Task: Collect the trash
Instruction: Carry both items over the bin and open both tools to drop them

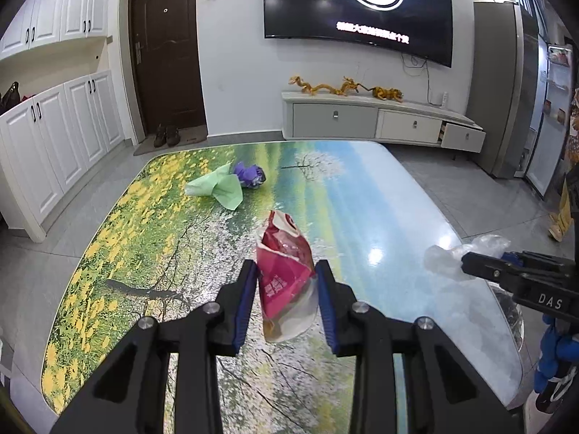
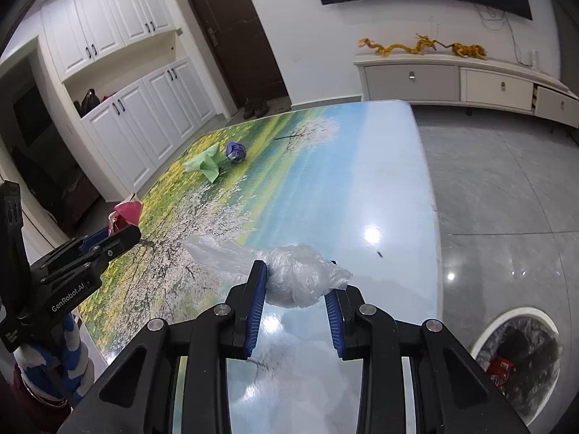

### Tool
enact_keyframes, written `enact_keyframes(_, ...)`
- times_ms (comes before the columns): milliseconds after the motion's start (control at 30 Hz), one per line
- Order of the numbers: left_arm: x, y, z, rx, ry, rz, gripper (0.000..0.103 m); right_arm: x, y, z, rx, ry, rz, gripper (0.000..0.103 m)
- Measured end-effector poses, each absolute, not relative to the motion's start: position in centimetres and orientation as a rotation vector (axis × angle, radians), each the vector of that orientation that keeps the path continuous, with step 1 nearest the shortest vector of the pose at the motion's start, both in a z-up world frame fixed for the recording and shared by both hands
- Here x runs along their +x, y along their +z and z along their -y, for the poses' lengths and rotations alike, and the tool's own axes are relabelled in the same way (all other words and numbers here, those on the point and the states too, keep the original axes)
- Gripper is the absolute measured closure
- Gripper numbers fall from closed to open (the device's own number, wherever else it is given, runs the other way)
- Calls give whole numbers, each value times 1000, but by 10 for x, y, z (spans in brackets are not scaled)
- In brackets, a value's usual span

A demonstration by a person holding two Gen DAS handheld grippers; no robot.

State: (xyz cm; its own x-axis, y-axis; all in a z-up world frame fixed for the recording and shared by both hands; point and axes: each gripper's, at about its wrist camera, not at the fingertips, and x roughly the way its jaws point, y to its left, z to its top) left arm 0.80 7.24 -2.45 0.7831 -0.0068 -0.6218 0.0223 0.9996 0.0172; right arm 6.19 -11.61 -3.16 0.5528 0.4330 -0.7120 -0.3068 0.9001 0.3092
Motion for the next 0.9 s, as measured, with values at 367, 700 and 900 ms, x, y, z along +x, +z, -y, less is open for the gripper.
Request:
enact_keyframes(367, -16, -13, -53, 62, -28, -640, 72, 36, -23, 132, 171, 422, -859, 72)
enact_keyframes(700, -31, -7, -42, 91, -33, -621, 72, 19, -15, 151, 188, 404, -827, 72)
enact_keyframes(900, -34, -5, -27, 117, -49, -621, 72, 8, -16, 165, 187, 378, -813, 72)
